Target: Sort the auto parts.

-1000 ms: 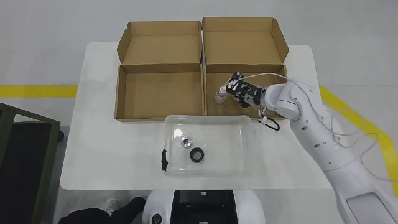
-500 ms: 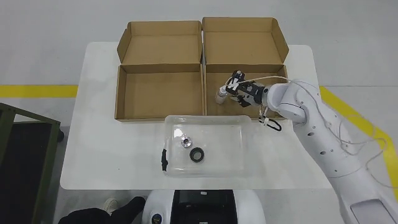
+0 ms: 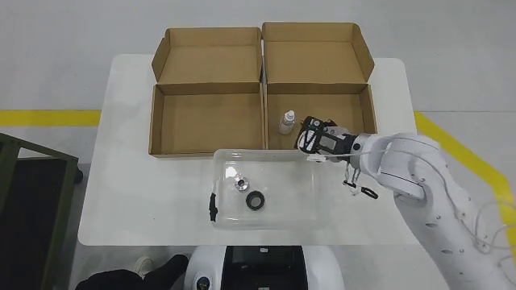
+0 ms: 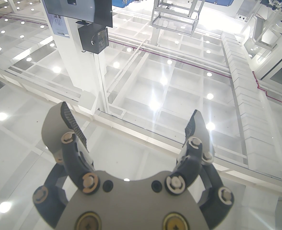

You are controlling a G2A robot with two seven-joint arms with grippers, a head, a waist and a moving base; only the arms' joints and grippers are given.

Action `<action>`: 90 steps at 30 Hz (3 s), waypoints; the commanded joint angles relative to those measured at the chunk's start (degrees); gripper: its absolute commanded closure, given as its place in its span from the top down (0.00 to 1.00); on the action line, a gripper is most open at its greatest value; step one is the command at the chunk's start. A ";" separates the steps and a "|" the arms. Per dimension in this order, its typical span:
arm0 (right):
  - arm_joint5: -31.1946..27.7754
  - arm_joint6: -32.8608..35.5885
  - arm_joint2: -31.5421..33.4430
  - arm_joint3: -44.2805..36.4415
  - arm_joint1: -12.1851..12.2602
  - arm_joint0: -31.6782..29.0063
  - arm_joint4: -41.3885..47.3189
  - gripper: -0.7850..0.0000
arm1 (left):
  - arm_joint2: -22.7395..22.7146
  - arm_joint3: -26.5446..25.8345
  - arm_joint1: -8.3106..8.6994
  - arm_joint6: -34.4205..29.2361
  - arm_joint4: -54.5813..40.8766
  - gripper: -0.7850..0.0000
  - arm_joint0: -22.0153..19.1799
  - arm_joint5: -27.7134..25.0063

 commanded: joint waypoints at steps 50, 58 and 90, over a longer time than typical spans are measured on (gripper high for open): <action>-8.32 -0.78 -25.01 6.30 -2.60 4.99 -2.71 0.68 | 0.00 0.00 0.00 0.00 0.00 1.00 0.00 0.00; -7.71 -2.19 -28.12 11.25 -3.87 8.04 -1.84 0.66 | 0.00 0.00 0.00 0.00 0.00 1.00 0.00 0.00; -10.37 -7.85 -23.20 12.25 -2.90 8.76 1.69 0.00 | 0.00 0.00 0.00 0.00 0.00 1.00 0.00 0.00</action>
